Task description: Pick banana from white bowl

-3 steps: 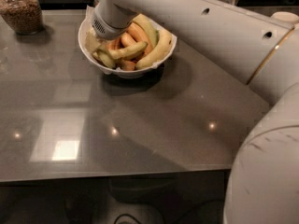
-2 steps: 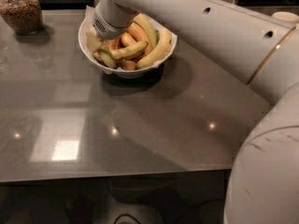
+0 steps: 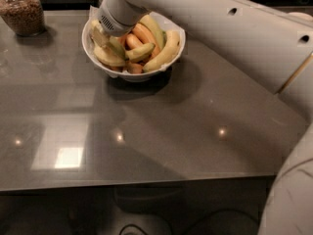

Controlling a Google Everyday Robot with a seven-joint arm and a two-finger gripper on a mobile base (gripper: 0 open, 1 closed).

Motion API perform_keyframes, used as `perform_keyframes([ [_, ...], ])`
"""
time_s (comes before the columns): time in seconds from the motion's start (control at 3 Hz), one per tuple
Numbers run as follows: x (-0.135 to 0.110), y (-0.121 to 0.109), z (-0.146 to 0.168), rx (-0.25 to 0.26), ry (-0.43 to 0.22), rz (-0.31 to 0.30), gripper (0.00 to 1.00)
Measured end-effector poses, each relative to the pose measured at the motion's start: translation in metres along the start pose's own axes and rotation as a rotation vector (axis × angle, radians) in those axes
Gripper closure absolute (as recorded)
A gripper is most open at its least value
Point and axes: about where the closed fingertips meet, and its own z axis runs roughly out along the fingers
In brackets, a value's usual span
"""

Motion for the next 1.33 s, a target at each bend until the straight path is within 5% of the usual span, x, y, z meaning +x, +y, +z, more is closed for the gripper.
perform_keyframes([
  [0.67,-0.019,-0.008,-0.034,0.03,-0.057,-0.042,1.0],
  [1.33,-0.008,0.007,-0.101,-0.048,-0.14,-0.152,1.0],
])
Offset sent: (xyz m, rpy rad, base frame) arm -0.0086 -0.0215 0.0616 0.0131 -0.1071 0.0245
